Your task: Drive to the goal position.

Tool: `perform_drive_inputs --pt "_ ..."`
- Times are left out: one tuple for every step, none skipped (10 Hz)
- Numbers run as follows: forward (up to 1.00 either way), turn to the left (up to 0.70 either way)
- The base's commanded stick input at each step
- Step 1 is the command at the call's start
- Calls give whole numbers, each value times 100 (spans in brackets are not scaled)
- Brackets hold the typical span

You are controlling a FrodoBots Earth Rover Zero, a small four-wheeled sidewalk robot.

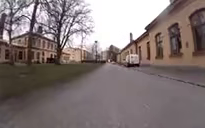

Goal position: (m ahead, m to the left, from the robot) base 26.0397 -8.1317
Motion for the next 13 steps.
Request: perform_drive_inputs --pt "100 0" --pt "100 0" --pt "100 0" --pt "100 0" --pt "100 0" --pt "100 0" --pt "100 0" --pt "100 0" --pt "100 0" --pt "100 0" --pt "100 0" --pt "100 0" --pt "100 0"
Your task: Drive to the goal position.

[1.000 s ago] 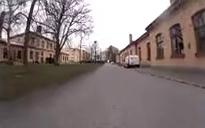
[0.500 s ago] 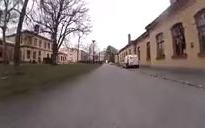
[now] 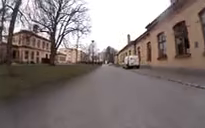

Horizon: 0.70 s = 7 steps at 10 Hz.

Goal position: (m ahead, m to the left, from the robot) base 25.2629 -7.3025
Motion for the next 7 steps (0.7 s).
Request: perform_drive_inputs --pt "100 0" --pt "100 0" --pt "100 0" --pt "100 0" --pt "100 0" --pt "100 0" --pt "100 0"
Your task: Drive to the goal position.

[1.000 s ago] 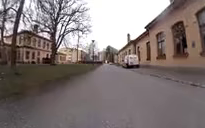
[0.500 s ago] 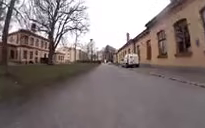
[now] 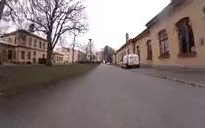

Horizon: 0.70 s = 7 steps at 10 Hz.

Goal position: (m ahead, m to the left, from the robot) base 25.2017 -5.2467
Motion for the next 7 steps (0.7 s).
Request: perform_drive_inputs --pt "100 0" --pt "100 0" --pt "100 0" --pt "100 0" --pt "100 0" --pt "100 0" --pt "100 0"
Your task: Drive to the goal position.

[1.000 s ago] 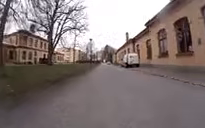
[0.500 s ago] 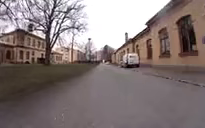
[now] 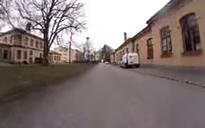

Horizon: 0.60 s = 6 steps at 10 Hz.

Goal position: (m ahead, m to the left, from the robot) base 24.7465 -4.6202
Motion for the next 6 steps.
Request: perform_drive_inputs --pt "100 0" --pt "100 0" --pt "100 0" --pt "100 0" --pt "100 0" --pt "100 0"
